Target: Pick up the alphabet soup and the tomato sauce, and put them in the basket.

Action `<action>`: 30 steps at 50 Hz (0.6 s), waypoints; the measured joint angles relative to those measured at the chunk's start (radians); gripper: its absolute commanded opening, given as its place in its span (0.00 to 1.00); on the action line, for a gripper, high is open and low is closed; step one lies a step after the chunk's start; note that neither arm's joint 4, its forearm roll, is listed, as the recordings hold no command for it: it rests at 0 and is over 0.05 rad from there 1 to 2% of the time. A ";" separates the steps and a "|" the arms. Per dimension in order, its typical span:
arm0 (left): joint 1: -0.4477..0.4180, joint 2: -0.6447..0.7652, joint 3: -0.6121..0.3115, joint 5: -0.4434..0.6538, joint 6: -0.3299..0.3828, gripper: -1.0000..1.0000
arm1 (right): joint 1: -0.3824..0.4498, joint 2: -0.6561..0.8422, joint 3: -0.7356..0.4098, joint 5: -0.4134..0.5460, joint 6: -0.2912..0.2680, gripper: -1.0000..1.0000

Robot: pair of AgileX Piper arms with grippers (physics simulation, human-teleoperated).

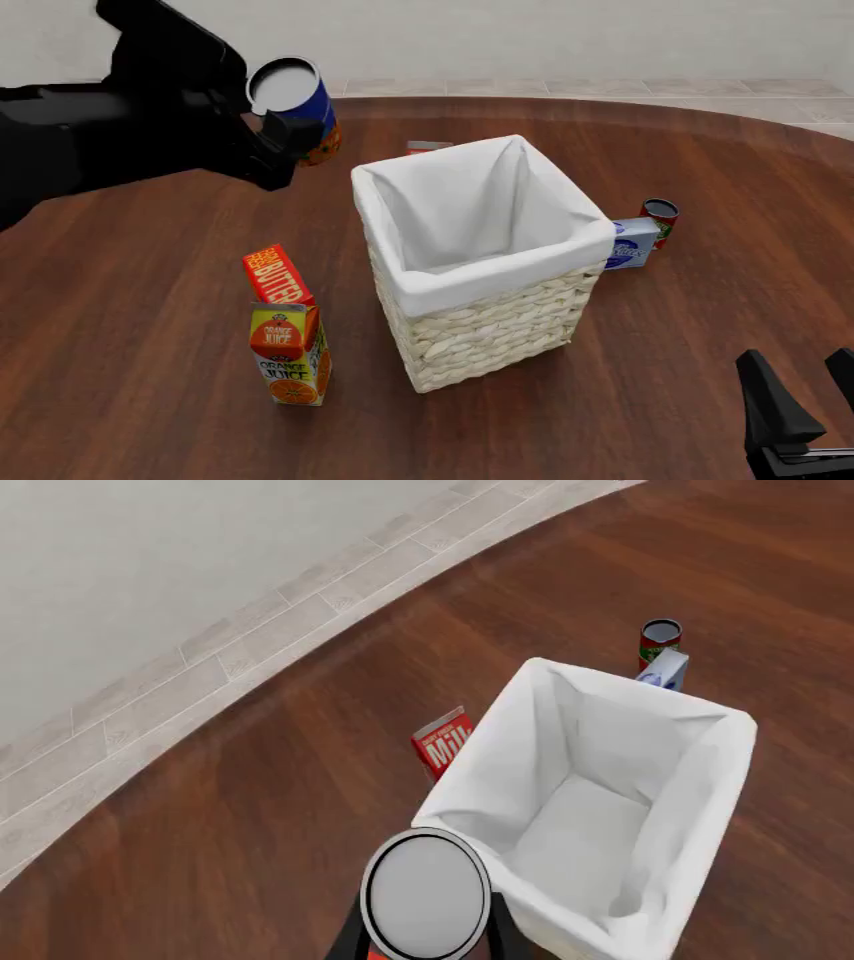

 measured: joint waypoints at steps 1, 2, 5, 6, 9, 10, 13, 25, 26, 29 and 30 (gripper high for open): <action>-0.006 0.007 -0.007 0.001 0.000 0.00 | 0.000 0.000 0.000 0.000 0.000 1.00; -0.012 0.014 -0.014 0.001 0.001 0.00 | 0.000 0.000 0.000 0.000 0.000 1.00; -0.027 0.032 -0.033 0.003 0.002 0.00 | 0.000 0.000 0.000 0.000 0.001 1.00; -0.032 0.038 -0.039 0.003 0.002 0.00 | 0.000 0.001 0.000 0.000 0.001 1.00; -0.047 0.056 -0.056 0.004 0.003 0.00 | -0.001 0.004 0.000 -0.003 0.001 1.00; -0.052 0.061 -0.061 0.004 0.003 0.00 | -0.001 0.005 0.000 -0.004 0.001 1.00; -0.067 0.078 -0.078 0.004 0.003 0.00 | -0.001 0.011 0.000 -0.009 0.001 1.00; -0.125 0.145 -0.143 0.004 0.002 0.00 | -0.003 0.022 0.000 -0.020 0.002 1.00; -0.130 0.150 -0.147 0.004 0.002 0.00 | -0.004 0.022 0.000 -0.021 0.002 1.00; -0.143 0.166 -0.162 0.004 0.002 0.00 | -0.004 0.025 0.000 -0.024 0.002 1.00; -0.148 0.171 -0.166 0.004 0.002 0.00 | -0.004 0.027 0.000 -0.025 0.003 1.00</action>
